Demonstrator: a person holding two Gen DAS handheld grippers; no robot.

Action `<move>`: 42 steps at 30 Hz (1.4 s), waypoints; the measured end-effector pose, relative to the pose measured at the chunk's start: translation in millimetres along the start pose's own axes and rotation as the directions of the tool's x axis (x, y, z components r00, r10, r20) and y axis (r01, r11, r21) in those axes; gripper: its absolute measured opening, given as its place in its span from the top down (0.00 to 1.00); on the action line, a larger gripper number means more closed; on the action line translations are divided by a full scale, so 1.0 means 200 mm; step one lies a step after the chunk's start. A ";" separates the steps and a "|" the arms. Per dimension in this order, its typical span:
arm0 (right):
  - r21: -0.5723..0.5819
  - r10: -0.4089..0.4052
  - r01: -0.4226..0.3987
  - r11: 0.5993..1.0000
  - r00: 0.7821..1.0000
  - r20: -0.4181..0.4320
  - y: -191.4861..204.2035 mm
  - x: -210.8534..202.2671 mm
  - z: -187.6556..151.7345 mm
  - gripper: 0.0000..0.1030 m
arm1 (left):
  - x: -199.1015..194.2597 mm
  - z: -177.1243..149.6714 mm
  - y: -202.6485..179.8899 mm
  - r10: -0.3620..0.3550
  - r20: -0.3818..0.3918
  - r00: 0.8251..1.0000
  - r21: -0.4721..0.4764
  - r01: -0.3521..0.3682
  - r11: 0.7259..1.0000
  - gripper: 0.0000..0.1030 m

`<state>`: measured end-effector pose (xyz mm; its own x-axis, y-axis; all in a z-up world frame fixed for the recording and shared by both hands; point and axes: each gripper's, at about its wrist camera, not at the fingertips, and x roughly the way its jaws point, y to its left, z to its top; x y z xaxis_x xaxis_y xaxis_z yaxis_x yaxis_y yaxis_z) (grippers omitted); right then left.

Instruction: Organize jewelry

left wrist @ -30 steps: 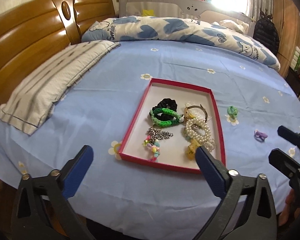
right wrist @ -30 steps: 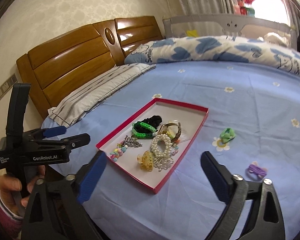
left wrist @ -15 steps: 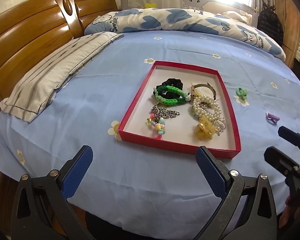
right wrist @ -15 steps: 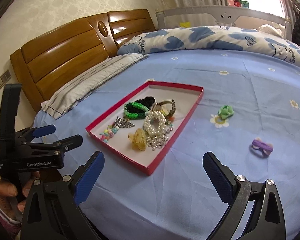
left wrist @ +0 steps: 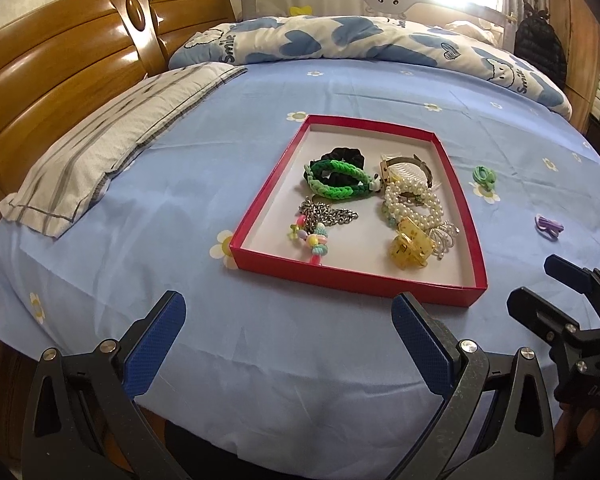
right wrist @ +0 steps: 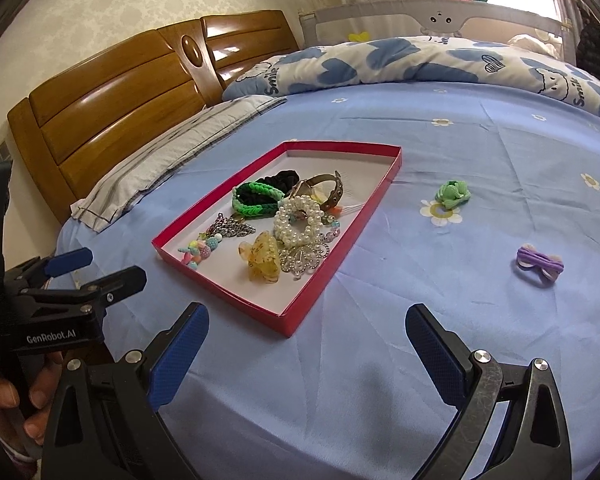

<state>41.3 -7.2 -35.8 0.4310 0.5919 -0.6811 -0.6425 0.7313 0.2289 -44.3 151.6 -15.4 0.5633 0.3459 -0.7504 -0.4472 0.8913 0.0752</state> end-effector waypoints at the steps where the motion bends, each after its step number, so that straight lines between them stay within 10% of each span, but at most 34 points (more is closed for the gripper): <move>1: 0.002 -0.002 0.002 1.000 1.000 0.001 0.00 0.00 0.00 0.03 | 0.00 0.00 0.00 0.000 -0.001 1.000 0.000 0.000 1.000 0.00; 42: -0.015 0.002 -0.002 1.000 1.000 -0.003 0.02 -0.01 0.03 0.03 | -0.02 0.00 0.02 -0.018 -0.001 1.000 -0.019 0.018 1.000 0.00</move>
<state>41.2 -3.1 -30.3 0.4277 0.5926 -0.6826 -0.6529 0.7247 0.2202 -48.5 154.7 -12.7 0.5707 0.3293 -0.7522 -0.4501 0.8916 0.0489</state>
